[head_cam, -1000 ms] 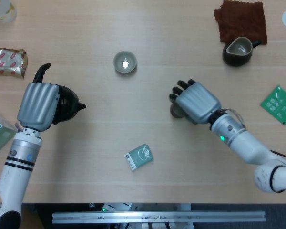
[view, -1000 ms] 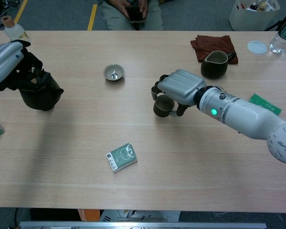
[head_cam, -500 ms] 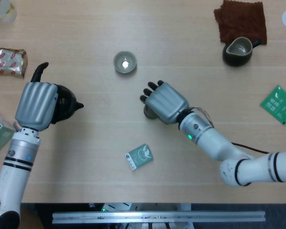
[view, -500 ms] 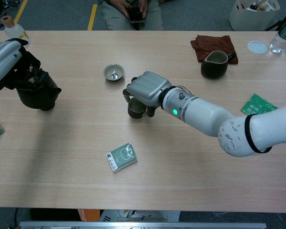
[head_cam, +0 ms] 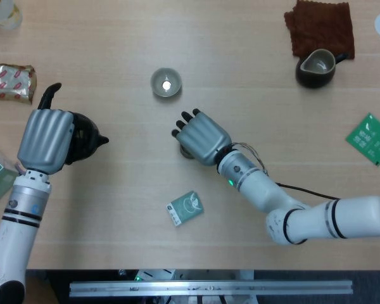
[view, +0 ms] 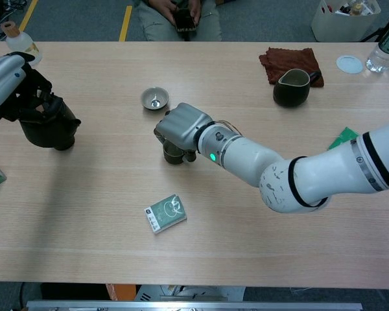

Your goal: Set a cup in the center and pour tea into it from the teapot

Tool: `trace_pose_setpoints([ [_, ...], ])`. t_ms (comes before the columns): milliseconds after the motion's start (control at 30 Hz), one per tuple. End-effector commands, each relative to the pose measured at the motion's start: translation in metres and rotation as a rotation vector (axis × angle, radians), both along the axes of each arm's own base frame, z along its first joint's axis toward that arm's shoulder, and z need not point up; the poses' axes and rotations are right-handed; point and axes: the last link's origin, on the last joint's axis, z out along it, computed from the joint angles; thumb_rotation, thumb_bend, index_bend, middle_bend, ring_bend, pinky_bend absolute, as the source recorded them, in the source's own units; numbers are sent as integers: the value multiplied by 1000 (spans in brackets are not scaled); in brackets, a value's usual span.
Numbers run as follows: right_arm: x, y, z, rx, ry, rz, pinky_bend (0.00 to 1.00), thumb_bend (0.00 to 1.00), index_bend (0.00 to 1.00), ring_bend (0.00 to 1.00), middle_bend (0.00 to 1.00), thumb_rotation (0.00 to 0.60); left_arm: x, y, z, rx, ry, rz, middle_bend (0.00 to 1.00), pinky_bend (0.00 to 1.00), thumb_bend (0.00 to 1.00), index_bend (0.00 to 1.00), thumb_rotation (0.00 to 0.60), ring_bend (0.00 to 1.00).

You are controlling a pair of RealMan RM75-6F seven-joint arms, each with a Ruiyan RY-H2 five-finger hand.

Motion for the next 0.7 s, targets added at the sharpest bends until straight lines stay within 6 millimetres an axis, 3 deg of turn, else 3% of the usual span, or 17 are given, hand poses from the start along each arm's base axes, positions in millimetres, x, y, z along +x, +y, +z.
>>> trace_pose_setpoints([
  [33, 1, 1, -2, 2, 4, -5, 249, 290, 408, 165, 299, 600, 0, 0, 0, 0, -3, 0, 1000, 105, 451, 877, 593, 861],
  [267, 3, 3, -5, 19, 13, -4, 162, 292, 324, 116, 263, 600, -3, -1, 1, 2, -4, 3, 1000, 105, 451, 877, 594, 861],
  [700, 2, 5, -8, 29, 35, 2, 155, 293, 289, 112, 248, 600, -6, -1, 2, 4, -6, 7, 1000, 105, 451, 877, 596, 861],
])
